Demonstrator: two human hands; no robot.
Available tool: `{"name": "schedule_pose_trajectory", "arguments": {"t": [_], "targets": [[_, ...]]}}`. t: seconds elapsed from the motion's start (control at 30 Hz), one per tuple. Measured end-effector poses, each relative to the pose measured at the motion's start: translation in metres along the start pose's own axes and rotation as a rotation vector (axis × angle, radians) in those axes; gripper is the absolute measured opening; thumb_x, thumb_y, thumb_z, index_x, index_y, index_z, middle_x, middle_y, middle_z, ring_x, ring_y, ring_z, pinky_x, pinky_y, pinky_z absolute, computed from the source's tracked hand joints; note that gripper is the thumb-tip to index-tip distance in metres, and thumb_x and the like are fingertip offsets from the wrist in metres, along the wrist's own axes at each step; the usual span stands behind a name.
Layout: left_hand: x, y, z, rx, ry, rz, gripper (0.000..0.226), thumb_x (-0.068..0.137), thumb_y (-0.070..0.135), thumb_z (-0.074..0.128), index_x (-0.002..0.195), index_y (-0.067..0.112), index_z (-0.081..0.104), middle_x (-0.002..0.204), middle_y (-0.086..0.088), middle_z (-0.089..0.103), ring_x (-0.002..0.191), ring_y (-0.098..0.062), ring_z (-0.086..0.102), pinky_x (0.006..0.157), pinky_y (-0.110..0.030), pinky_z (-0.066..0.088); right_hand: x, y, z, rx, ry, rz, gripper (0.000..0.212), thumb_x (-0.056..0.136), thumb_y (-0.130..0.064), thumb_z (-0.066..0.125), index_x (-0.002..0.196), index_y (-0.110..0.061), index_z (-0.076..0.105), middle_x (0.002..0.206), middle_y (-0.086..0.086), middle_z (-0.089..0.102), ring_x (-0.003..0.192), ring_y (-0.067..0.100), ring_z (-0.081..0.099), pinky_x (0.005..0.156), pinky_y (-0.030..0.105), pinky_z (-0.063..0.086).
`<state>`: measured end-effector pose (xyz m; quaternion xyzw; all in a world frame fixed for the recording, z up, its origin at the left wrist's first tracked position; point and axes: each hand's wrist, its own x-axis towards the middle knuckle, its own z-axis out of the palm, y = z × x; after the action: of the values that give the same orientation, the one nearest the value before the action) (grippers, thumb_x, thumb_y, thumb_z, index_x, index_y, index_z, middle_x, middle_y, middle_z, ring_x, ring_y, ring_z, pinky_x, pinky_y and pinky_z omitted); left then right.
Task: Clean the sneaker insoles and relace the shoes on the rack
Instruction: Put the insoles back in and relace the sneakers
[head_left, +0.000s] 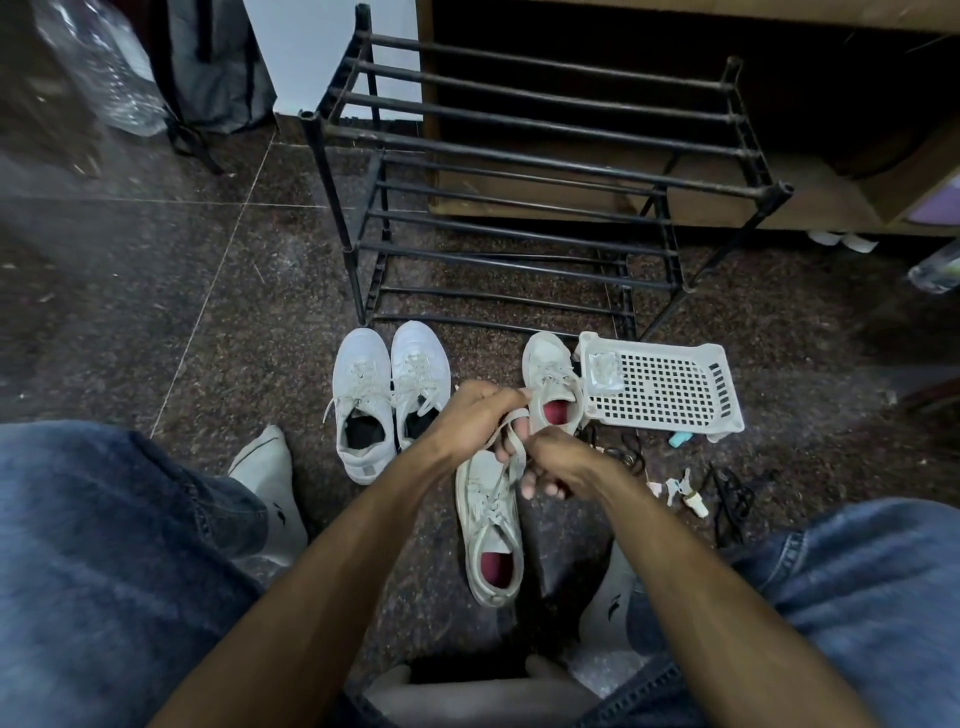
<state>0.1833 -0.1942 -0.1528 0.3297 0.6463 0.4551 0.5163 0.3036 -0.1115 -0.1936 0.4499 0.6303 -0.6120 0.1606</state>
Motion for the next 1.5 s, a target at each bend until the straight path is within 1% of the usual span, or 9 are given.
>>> {"name": "schedule_pose_trajectory", "arguments": {"t": [0.23, 0.4, 0.6, 0.8, 0.87, 1.0, 1.1, 1.23, 1.5], "targets": [[-0.004, 0.007, 0.002, -0.020, -0.080, 0.212, 0.034, 0.090, 0.019, 0.060, 0.061, 0.004, 0.072, 0.062, -0.010, 0.064, 0.056, -0.032, 0.057, 0.057, -0.049, 0.049, -0.010, -0.007, -0.017, 0.161, -0.182, 0.070, 0.043, 0.105, -0.028, 0.031, 0.077, -0.007, 0.057, 0.039, -0.006, 0.040, 0.026, 0.000, 0.025, 0.027, 0.013, 0.019], [-0.005, 0.021, -0.004, -0.087, -0.073, 0.337, 0.033, 0.091, 0.006, 0.055, 0.063, 0.000, 0.071, 0.065, -0.010, 0.067, 0.061, -0.019, 0.059, 0.064, -0.022, 0.049, -0.006, -0.012, -0.037, 0.356, 0.028, -0.134, 0.026, 0.091, -0.011, 0.052, 0.069, -0.015, 0.064, 0.064, 0.004, 0.056, 0.044, 0.007, 0.039, 0.038, 0.019, 0.031], [0.002, 0.027, -0.013, -0.191, 0.003, 0.346, 0.020, 0.085, 0.017, 0.055, 0.080, 0.010, 0.074, 0.074, -0.004, 0.071, 0.063, -0.019, 0.059, 0.058, -0.027, 0.049, -0.008, -0.014, -0.044, 0.088, -0.053, -0.336, 0.015, 0.083, 0.009, 0.053, 0.090, 0.006, 0.065, 0.082, 0.003, 0.071, 0.073, 0.016, 0.058, 0.064, 0.026, 0.047], [0.014, 0.002, -0.021, 0.148, 0.326, 0.174, 0.034, 0.090, 0.018, 0.064, 0.122, 0.029, 0.060, 0.131, 0.004, 0.051, 0.099, -0.002, 0.054, 0.090, -0.014, 0.044, -0.008, -0.018, -0.032, 0.133, 0.050, -0.383, 0.034, 0.094, -0.021, 0.061, 0.064, -0.022, 0.075, 0.085, 0.027, 0.063, 0.064, 0.017, 0.051, 0.058, 0.023, 0.046], [0.011, -0.015, -0.021, 0.317, 0.411, 0.068, 0.020, 0.090, 0.018, 0.063, 0.109, 0.025, 0.063, 0.118, 0.008, 0.054, 0.084, 0.005, 0.052, 0.082, -0.012, 0.046, -0.006, -0.018, -0.031, 0.200, 0.102, -0.363, 0.033, 0.095, -0.023, 0.060, 0.066, -0.019, 0.076, 0.073, 0.018, 0.059, 0.058, 0.014, 0.047, 0.055, 0.022, 0.045], [0.010, -0.039, -0.007, 0.216, -0.023, -0.179, 0.017, 0.094, 0.009, 0.054, 0.098, 0.018, 0.067, 0.095, 0.005, 0.066, 0.082, -0.008, 0.060, 0.072, -0.020, 0.052, -0.002, -0.015, -0.030, 0.259, 0.115, -0.266, 0.034, 0.094, -0.027, 0.061, 0.064, -0.017, 0.075, 0.062, 0.007, 0.054, 0.053, 0.014, 0.044, 0.056, 0.027, 0.044], [0.013, -0.052, 0.005, 0.060, -0.062, -0.120, 0.039, 0.095, 0.002, 0.050, 0.128, 0.022, 0.054, 0.111, 0.012, 0.060, 0.096, 0.000, 0.056, 0.068, -0.009, 0.043, 0.002, -0.012, -0.029, 0.252, 0.100, -0.129, 0.025, 0.094, -0.025, 0.061, 0.079, -0.008, 0.071, 0.054, 0.001, 0.048, 0.049, 0.013, 0.038, 0.055, 0.027, 0.042], [0.020, -0.065, 0.003, -0.052, -0.094, -0.020, 0.030, 0.092, -0.005, 0.055, 0.108, 0.019, 0.066, 0.097, 0.009, 0.072, 0.089, -0.001, 0.065, 0.081, -0.014, 0.047, 0.001, -0.003, -0.027, 0.191, 0.015, -0.061, 0.023, 0.094, -0.026, 0.061, 0.075, -0.016, 0.067, 0.053, -0.002, 0.046, 0.049, 0.011, 0.035, 0.049, 0.023, 0.037], [0.040, -0.090, -0.029, -0.083, 0.367, -0.230, 0.026, 0.089, 0.001, 0.059, 0.071, 0.018, 0.068, 0.070, 0.001, 0.065, 0.070, -0.018, 0.057, 0.062, -0.026, 0.042, 0.017, 0.016, -0.039, 0.267, 0.311, -0.023, 0.024, 0.092, -0.023, 0.064, 0.076, -0.004, 0.065, 0.056, 0.001, 0.051, 0.048, 0.010, 0.043, 0.049, 0.025, 0.044]]}}
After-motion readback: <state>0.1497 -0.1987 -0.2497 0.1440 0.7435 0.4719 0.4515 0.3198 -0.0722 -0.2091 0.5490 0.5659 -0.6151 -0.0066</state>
